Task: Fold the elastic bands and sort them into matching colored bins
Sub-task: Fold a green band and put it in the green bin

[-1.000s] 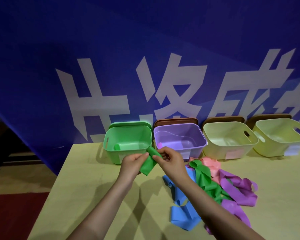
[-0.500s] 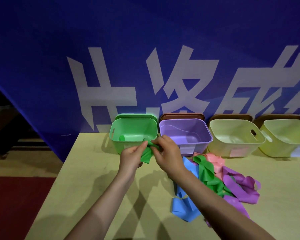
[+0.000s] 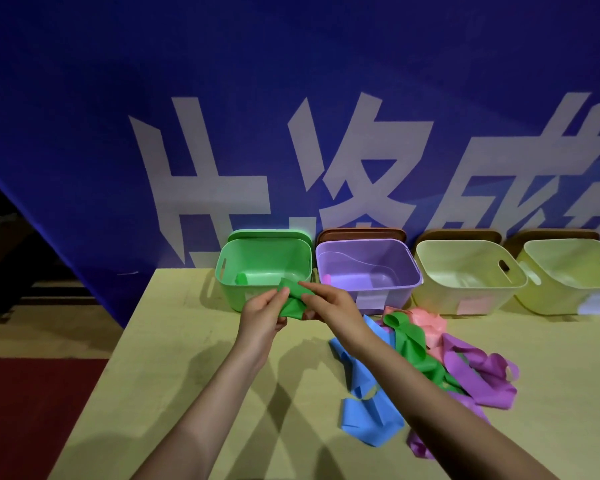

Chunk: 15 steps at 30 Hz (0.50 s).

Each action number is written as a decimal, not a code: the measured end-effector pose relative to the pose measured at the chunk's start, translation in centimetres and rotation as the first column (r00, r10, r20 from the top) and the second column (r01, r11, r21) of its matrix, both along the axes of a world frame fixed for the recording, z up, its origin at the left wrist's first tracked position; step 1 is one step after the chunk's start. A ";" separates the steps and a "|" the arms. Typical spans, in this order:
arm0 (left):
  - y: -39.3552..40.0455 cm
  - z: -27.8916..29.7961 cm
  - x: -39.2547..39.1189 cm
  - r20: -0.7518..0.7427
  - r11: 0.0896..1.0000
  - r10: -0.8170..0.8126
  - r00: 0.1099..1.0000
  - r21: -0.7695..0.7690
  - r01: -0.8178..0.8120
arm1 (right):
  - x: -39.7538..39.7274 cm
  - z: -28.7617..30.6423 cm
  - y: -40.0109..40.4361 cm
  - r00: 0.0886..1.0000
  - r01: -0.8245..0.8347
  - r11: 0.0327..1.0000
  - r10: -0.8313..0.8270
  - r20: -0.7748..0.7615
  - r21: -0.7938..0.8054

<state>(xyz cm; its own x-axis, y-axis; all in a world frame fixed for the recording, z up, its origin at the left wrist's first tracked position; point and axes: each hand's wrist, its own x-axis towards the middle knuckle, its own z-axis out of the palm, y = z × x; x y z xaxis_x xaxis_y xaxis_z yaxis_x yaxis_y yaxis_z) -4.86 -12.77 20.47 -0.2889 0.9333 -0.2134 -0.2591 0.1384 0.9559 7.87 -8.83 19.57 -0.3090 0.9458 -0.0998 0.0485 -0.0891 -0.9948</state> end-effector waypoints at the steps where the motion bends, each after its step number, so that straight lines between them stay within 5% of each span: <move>1: 0.1 -0.2 0.0 -0.030 0.999 -0.033 0.999 0.012 0.033 | 0.1 -0.1 0.1 1.000 0.005 1.000 -0.006 -0.011 -0.022; 6: 0.6 -0.8 0.0 -0.184 0.988 -0.150 0.971 0.011 0.155 | 1.0 0.0 0.6 0.996 0.026 0.999 -0.029 0.086 0.039; 15: 1.8 -0.9 0.1 -0.011 0.983 -0.133 0.991 -0.130 0.130 | 1.4 -0.6 1.3 0.959 0.095 0.971 -0.148 0.240 0.219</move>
<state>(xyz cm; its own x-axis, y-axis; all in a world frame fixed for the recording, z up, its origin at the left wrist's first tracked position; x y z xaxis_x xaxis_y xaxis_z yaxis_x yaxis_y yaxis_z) -4.80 -10.95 19.53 -0.1708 0.9287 -0.3292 -0.2116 0.2917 0.9328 9.24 -7.56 18.99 -0.1799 0.9829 0.0383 0.3025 0.0923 -0.9487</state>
